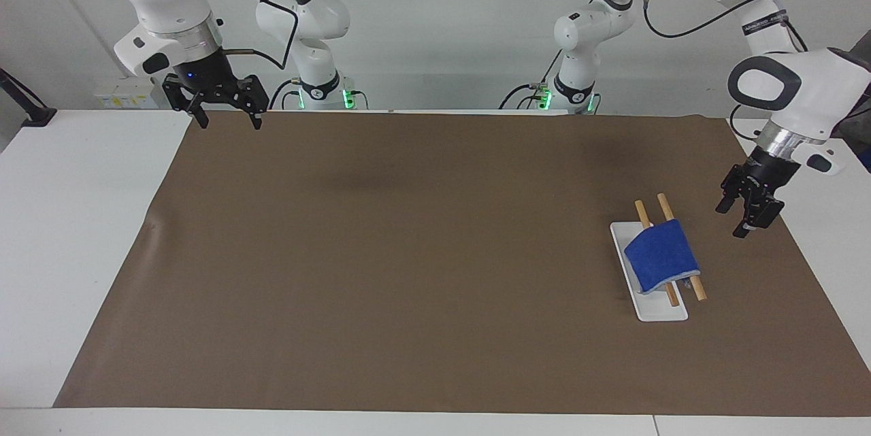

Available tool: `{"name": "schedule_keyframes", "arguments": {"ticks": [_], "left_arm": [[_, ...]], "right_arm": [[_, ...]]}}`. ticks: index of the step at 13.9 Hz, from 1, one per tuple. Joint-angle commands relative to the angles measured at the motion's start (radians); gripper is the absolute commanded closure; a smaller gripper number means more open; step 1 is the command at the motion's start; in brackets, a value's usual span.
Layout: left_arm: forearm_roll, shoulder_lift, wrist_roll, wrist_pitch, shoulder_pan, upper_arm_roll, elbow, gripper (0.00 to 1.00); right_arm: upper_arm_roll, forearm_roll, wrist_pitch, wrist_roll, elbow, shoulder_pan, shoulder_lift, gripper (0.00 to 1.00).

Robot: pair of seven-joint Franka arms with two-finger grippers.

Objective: Right arm passes towel to left arm to hang

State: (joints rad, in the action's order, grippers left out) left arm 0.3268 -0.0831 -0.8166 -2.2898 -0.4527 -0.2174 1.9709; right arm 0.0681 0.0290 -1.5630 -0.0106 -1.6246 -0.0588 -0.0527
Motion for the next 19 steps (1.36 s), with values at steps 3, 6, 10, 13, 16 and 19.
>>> {"name": "schedule_keyframes", "arguments": {"ticks": [3,6,10,13,16,19], "left_arm": [[-0.191,-0.078,0.023,0.275,0.051,-0.004,-0.269,0.12],[-0.258,-0.081,0.086,0.427,0.086,-0.011,-0.383,0.13],[-0.303,-0.073,0.184,0.527,0.135,-0.046,-0.457,0.12],[-0.354,-0.073,0.214,0.572,0.198,-0.062,-0.477,0.12],[-0.409,-0.073,0.325,0.673,0.249,-0.063,-0.503,0.11],[-0.429,-0.075,0.396,0.707,0.255,-0.062,-0.520,0.11]], "right_arm": [[0.001,0.012,0.014,0.000,-0.003,-0.007,-0.010,0.00],[0.001,0.000,0.017,-0.002,-0.003,-0.018,-0.010,0.00],[0.001,0.000,0.020,-0.005,-0.003,-0.019,-0.010,0.00],[0.001,0.000,0.020,-0.005,-0.003,-0.019,-0.010,0.00],[0.001,-0.001,0.020,-0.005,-0.003,-0.018,-0.010,0.00],[0.001,-0.001,0.020,-0.005,-0.003,-0.018,-0.010,0.00]]}}
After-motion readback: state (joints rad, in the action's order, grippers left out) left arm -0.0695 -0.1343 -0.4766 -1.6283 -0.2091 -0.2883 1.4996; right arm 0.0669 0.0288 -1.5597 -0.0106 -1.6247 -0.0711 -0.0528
